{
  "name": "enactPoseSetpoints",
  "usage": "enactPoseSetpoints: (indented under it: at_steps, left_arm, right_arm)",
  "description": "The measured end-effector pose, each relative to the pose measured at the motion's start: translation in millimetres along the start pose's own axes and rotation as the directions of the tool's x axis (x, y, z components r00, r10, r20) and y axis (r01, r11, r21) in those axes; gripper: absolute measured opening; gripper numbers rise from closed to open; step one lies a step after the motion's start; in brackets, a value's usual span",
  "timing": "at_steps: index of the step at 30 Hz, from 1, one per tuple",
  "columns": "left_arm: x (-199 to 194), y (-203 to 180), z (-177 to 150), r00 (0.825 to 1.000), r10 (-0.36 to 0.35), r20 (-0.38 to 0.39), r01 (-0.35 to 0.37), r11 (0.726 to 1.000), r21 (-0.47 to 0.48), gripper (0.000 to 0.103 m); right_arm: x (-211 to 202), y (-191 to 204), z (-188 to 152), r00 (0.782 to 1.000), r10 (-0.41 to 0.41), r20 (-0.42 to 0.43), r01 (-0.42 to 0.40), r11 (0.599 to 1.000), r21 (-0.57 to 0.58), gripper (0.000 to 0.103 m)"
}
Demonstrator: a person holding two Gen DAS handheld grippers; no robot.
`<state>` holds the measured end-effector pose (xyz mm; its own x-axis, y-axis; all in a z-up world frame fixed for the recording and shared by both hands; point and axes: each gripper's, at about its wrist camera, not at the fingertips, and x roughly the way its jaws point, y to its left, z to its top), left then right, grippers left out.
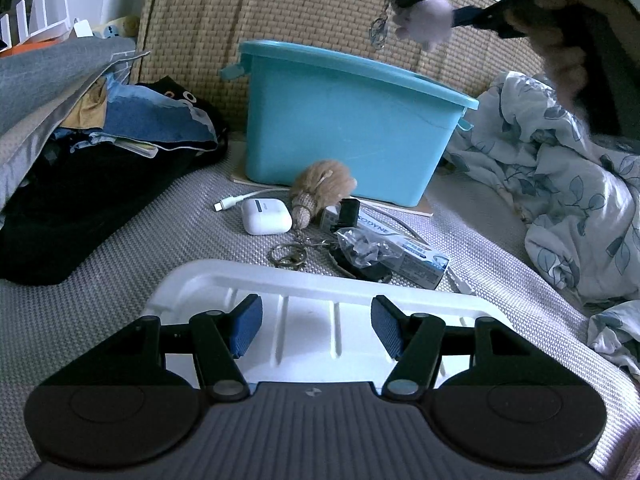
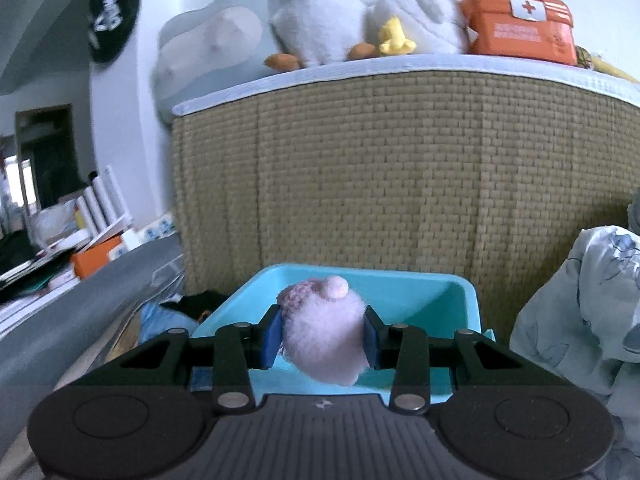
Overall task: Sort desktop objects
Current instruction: 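Lift the pink plush with the right gripper over the teal bin, then lower the pink plush into the bin with the right gripper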
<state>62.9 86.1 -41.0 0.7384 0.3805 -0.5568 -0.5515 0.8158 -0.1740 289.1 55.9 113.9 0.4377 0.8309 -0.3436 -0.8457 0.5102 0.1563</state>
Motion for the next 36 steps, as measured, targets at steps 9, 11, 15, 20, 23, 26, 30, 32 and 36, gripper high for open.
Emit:
enactPoseSetpoints:
  at_steps: [9,11,15,20,23,26,30,32,36]
  left_arm:
    - [0.6,2.1,0.1,1.000,-0.003,0.000,0.003,1.000,-0.012,0.064]
    - [0.4,1.3,0.8,1.000,-0.007,0.001,0.007,1.000,-0.012,0.064]
    - [0.2,-0.7,1.0,1.000,-0.010,0.002,0.010,1.000,0.001,0.064]
    - [-0.9,1.5,1.5,1.000,-0.007,0.002,0.007,1.000,-0.011,0.064]
    - [-2.2,2.2,1.3,1.000,-0.005,0.007,0.005,1.000,-0.010,0.064]
    - [-3.0,2.9,0.6,1.000,0.006,0.010,-0.006,1.000,-0.007,0.064]
    - [-6.1,4.9,1.0,1.000,0.014,0.028,-0.014,1.000,-0.015,0.064]
    - [-7.2,4.7,1.2,0.999,0.017,0.038,-0.016,1.000,-0.015,0.064]
    - [-8.4,3.5,1.7,0.998,0.021,0.057,-0.020,1.000,-0.017,0.064]
  right_arm:
    - [58.5,-22.8,-2.1,0.990,-0.120,-0.079,0.130,0.980,0.147,0.044]
    - [66.9,-21.9,-4.7,0.986,-0.136,-0.096,0.148,0.981,0.129,0.044]
    - [80.1,-22.2,-11.6,0.980,-0.157,-0.121,0.172,0.977,0.126,0.044]
    - [88.3,-15.1,-14.1,0.977,-0.164,-0.139,0.177,0.980,0.090,0.044]
    - [90.8,-10.7,-17.0,0.973,-0.171,-0.153,0.182,0.981,0.063,0.044]
    - [88.8,-10.9,-18.6,0.975,-0.174,-0.140,0.187,0.979,0.080,0.044]
    - [87.0,-12.9,-20.1,0.976,-0.171,-0.135,0.186,0.977,0.102,0.044]
    - [87.7,-13.5,-19.4,0.975,-0.176,-0.137,0.189,0.978,0.089,0.045]
    - [87.9,-16.4,-14.8,0.979,-0.154,-0.132,0.164,0.984,0.068,0.045]
